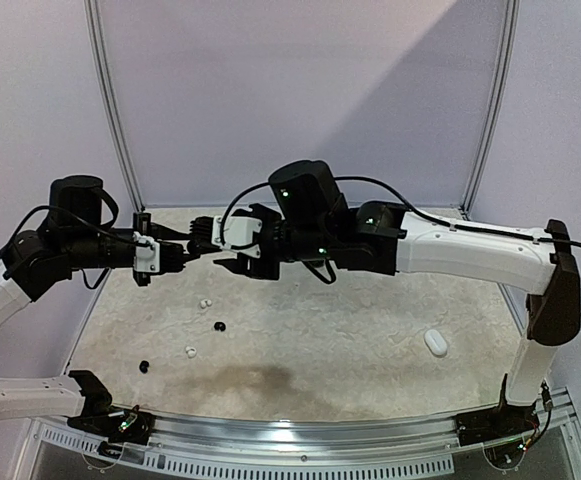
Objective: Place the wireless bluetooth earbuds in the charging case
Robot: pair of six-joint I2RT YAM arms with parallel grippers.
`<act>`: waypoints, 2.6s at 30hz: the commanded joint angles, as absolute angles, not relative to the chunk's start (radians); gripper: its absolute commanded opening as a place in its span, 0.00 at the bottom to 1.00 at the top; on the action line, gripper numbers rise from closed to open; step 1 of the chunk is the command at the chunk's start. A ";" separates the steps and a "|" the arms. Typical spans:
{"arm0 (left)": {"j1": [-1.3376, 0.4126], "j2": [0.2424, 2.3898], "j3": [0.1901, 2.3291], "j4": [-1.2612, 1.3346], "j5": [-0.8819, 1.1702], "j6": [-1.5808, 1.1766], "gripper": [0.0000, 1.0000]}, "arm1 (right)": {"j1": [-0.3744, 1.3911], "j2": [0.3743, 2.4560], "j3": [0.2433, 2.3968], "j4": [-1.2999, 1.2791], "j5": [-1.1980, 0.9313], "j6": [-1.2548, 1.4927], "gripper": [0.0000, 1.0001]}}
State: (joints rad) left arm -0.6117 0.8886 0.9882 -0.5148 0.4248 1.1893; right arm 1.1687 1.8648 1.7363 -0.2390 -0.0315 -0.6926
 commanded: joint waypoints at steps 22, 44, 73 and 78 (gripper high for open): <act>-0.476 0.867 0.996 -0.148 0.752 0.113 0.96 | 1.006 1.717 1.494 0.510 -0.558 -0.089 0.00; -0.638 1.062 1.121 0.255 0.868 -0.190 0.60 | 1.005 1.811 1.580 0.650 -0.660 0.058 0.00; -0.665 1.018 1.160 -0.459 0.586 0.517 0.00 | 1.004 1.688 1.776 -0.414 -0.505 -0.390 0.77; -0.674 1.022 1.175 -0.491 0.571 0.534 0.00 | 1.010 1.722 1.803 -0.395 -0.503 -0.377 0.58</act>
